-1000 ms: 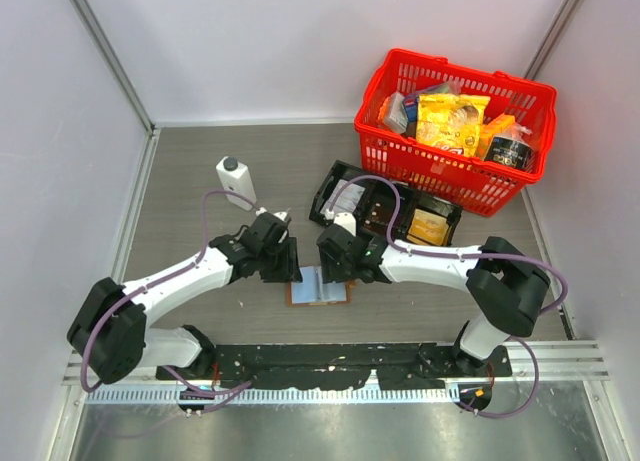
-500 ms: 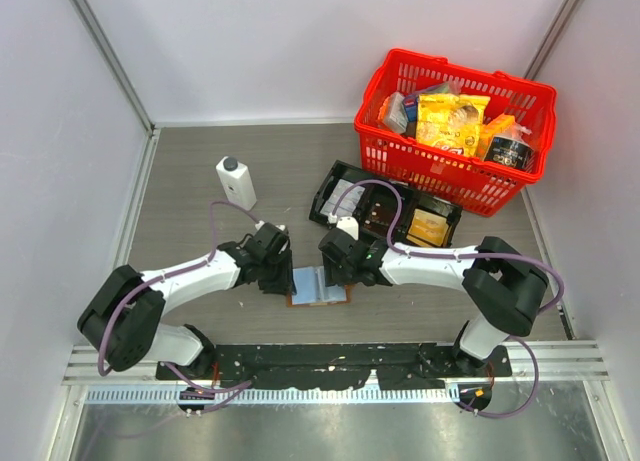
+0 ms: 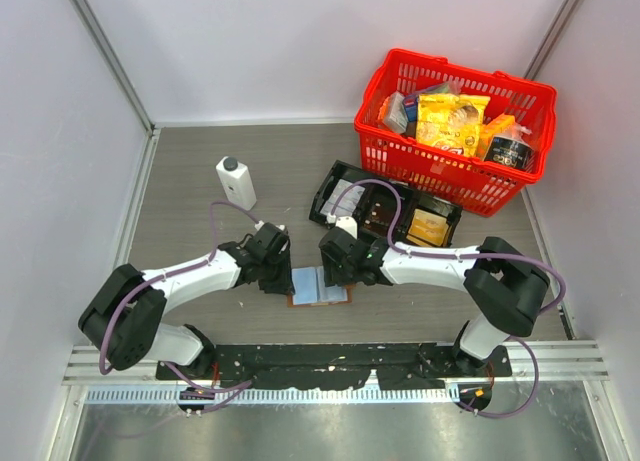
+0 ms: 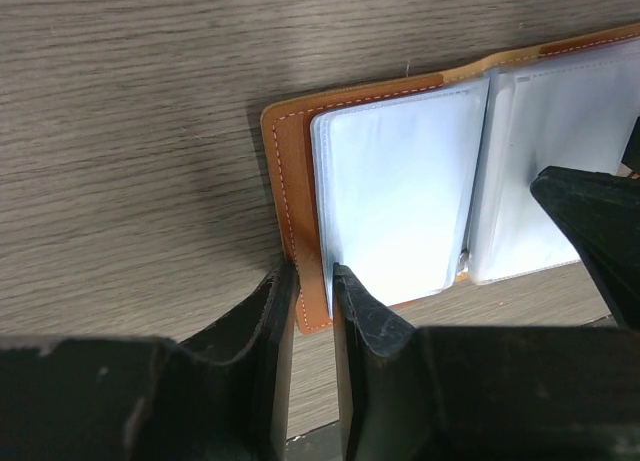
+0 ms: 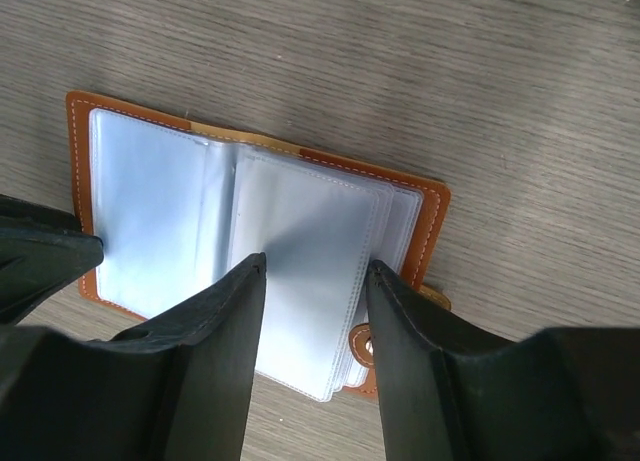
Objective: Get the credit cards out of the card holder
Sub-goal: Remove the credit card from the card holder.
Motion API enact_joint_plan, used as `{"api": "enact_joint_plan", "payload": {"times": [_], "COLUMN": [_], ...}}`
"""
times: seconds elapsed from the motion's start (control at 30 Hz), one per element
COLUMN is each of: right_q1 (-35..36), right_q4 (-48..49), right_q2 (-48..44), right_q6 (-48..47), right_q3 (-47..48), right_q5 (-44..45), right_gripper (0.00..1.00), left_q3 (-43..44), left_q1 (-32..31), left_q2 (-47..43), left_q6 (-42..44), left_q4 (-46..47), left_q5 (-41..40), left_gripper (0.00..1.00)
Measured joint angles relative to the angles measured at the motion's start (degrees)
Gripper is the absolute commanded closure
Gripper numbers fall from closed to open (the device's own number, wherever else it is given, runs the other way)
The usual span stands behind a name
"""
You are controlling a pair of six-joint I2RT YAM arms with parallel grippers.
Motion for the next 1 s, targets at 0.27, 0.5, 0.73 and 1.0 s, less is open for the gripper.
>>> {"api": "enact_joint_plan", "payload": {"times": [0.27, 0.5, 0.73, 1.0], "right_q1": [0.0, 0.3, 0.3, 0.3], "right_q4": [-2.3, -4.3, -7.9, -5.0], "right_q2": [-0.5, -0.7, -0.6, -0.6], "right_q6": [-0.3, -0.2, 0.9, 1.0], "right_q3": [2.4, 4.4, 5.1, 4.4], "right_q5": [-0.1, 2.2, 6.4, 4.6], "right_gripper": [0.43, 0.41, 0.39, 0.4], "left_q3": [-0.2, -0.4, -0.7, -0.8], "left_q1": [0.0, 0.0, 0.0, 0.0], "left_q2": [0.0, 0.0, 0.0, 0.0], "left_q6": [-0.1, -0.2, -0.2, -0.2], "left_q4": [0.6, 1.2, 2.1, 2.2], "left_q5": [0.3, 0.7, 1.0, 1.1], "left_gripper": [0.77, 0.78, 0.78, 0.79]}}
